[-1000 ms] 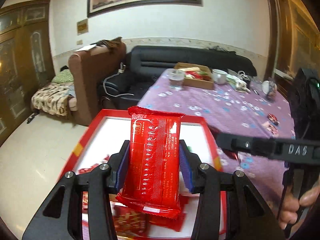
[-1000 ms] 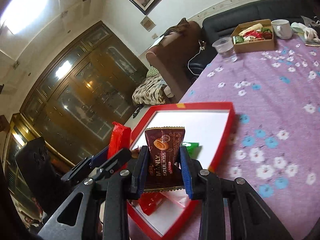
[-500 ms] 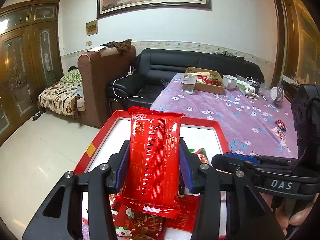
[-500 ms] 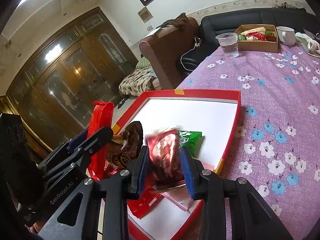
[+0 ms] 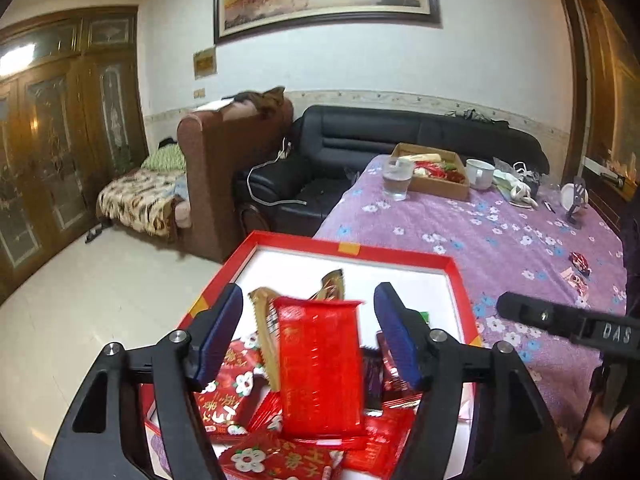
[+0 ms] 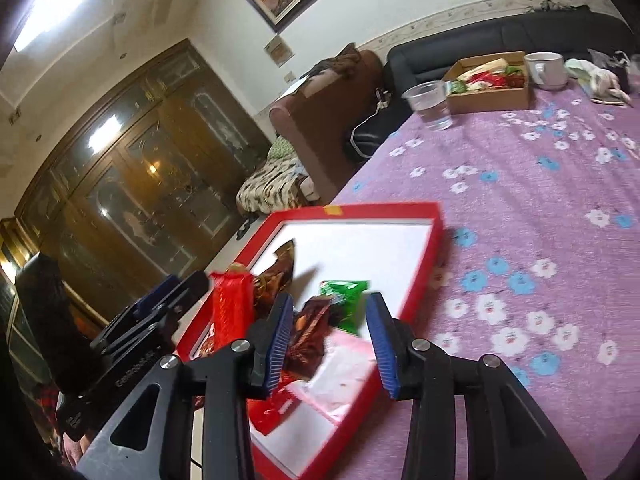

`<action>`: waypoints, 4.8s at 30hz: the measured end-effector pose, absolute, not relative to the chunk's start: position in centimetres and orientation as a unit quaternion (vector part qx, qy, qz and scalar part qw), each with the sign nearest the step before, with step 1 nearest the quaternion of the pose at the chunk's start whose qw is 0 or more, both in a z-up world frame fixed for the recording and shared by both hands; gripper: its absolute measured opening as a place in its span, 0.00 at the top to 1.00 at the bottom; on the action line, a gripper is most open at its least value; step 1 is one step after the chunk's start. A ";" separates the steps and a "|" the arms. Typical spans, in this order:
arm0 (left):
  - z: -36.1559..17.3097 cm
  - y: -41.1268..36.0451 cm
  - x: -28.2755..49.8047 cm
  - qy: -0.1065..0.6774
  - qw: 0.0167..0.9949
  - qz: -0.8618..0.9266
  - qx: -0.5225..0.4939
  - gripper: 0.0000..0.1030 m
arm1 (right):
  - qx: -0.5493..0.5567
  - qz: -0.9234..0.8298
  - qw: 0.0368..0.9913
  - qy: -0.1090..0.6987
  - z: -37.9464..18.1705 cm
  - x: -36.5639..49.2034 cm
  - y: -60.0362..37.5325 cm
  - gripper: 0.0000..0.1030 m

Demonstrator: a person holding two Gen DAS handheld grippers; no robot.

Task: Organize snacks
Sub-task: 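Open both tools to drop the red bar and chocolate packets into the lid, then move both open tools back over the table toward the remaining packets, then grasp the pink Lotso packet with the left tool while the right tool grasps the red-white candy, then carry the pink Lotso packet and red-white candy over the red-rimmed white lid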

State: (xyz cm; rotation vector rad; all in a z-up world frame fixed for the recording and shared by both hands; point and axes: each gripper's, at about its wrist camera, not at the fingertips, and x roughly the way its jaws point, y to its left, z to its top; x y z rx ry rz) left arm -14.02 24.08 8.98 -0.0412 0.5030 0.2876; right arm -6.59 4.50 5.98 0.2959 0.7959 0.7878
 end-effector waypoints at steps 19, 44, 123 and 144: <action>8.2 6.1 -11.0 0.297 0.944 -0.083 0.115 0.23 | 0.239 0.105 0.894 0.364 6.6 0.2 -23.1 0.53; 9.2 0.9 -6.2 0.388 0.909 -0.137 0.072 0.23 | 0.263 0.047 0.876 0.401 4.2 5.7 -27.5 0.74; 9.8 4.6 -8.6 0.290 0.952 -0.095 -0.006 0.66 | 0.359 0.183 0.853 0.332 6.2 -3.8 -25.9 0.71; 5.9 8.4 -11.2 0.330 0.940 -0.084 -0.026 0.66 | 0.324 0.267 0.826 0.376 0.8 -9.1 -16.6 0.71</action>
